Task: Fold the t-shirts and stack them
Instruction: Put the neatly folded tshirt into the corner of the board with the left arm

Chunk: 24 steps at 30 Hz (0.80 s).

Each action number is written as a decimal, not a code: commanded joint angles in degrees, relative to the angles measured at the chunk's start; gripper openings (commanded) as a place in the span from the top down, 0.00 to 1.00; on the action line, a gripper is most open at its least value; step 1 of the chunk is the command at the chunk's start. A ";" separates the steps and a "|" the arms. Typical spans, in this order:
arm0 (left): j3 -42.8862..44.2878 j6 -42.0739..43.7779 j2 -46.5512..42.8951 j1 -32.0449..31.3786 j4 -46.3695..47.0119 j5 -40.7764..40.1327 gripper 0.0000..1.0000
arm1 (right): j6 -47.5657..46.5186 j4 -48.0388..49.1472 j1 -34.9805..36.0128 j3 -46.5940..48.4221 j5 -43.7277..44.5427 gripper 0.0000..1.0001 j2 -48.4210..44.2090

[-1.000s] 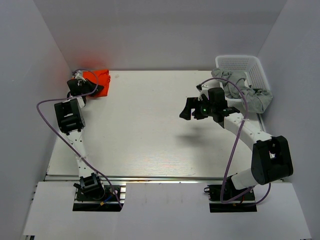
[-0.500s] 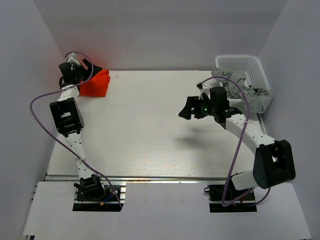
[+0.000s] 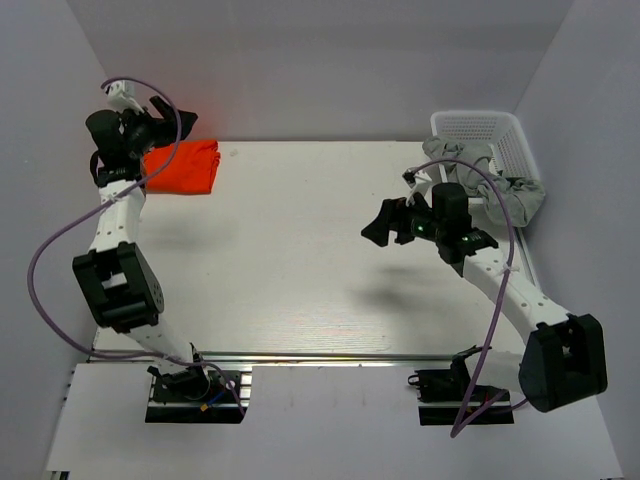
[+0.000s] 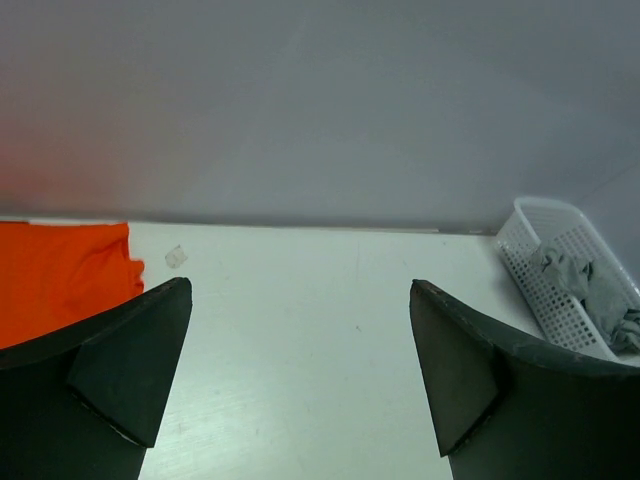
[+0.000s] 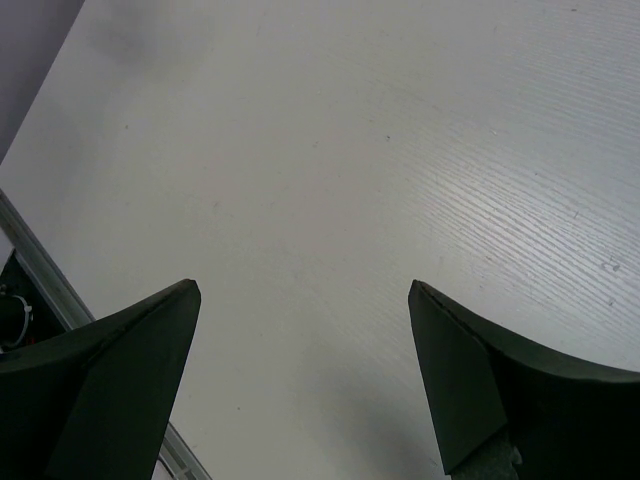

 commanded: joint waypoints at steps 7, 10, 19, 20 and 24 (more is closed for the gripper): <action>-8.80 3.07 -10.08 -0.01 2.41 2.38 0.00 | -1.08 3.54 -0.08 -4.76 -0.54 0.10 -5.63; -7.92 1.04 -6.39 1.04 3.97 6.58 0.00 | -1.25 3.71 0.09 -4.85 -0.98 0.10 -5.72; 1.29 -6.86 13.46 1.57 18.65 11.95 0.00 | -1.69 3.01 -0.08 -3.97 0.25 0.10 -3.97; 6.27 -6.87 19.31 1.57 18.67 13.79 0.00 | -1.78 2.83 -0.08 -3.45 0.25 0.10 -3.01; 18.87 -10.19 32.59 2.10 16.56 15.47 0.03 | -1.26 0.73 -0.08 -1.86 1.57 0.10 -1.24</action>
